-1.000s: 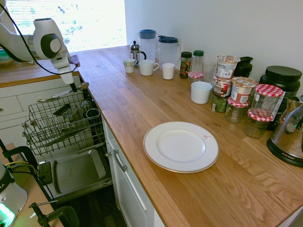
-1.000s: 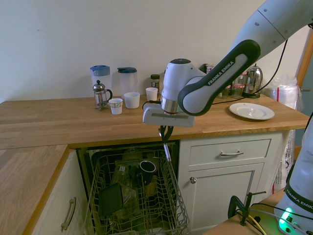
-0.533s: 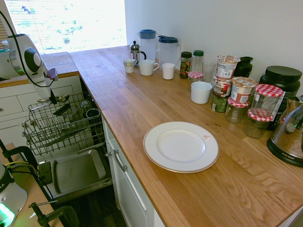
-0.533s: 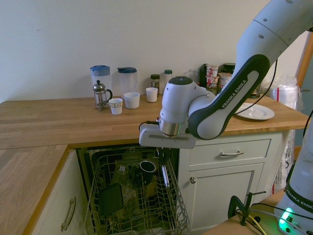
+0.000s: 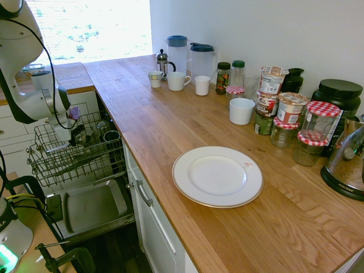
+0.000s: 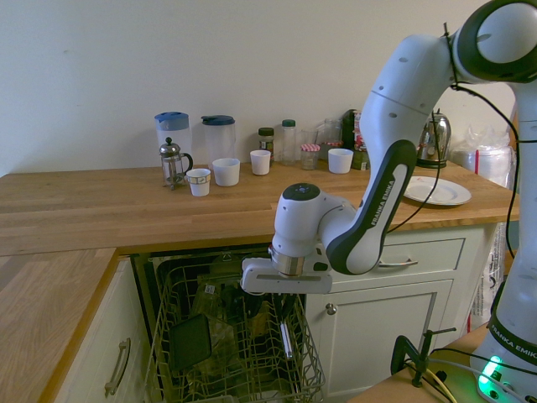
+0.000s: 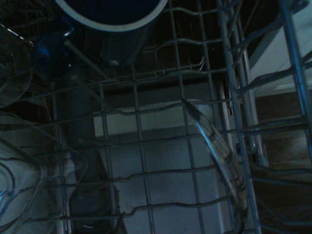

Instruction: Put the spoon in the dishwasher

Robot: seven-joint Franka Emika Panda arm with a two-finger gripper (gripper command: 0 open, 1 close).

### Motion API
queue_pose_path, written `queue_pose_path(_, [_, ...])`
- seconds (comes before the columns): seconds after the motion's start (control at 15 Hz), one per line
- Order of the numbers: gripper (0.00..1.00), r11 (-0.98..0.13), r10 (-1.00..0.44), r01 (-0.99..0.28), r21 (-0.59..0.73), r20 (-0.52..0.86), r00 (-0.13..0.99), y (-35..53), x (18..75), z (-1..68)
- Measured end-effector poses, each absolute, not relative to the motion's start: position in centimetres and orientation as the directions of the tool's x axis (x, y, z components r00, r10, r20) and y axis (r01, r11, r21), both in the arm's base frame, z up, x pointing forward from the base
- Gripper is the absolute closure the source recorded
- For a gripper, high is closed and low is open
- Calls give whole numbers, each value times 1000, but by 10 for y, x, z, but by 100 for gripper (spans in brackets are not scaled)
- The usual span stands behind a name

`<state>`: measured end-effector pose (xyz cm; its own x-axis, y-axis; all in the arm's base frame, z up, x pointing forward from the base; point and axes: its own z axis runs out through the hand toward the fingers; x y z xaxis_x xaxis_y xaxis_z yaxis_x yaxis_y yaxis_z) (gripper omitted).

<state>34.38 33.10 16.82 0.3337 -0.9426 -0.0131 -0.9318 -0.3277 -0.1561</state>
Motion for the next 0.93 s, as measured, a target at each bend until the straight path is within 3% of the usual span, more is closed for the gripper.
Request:
queue_pose_path(0.4, [100,-323,-944,-936,-137,-17,329,332,356,135])
queue_pose_path(0.47, [0,-324,-944,-936,-136,-19,329,332,356,132])
queue_pose_path(0.93, [0,-324,-944,-936,-138,-23,330,335,361,125])
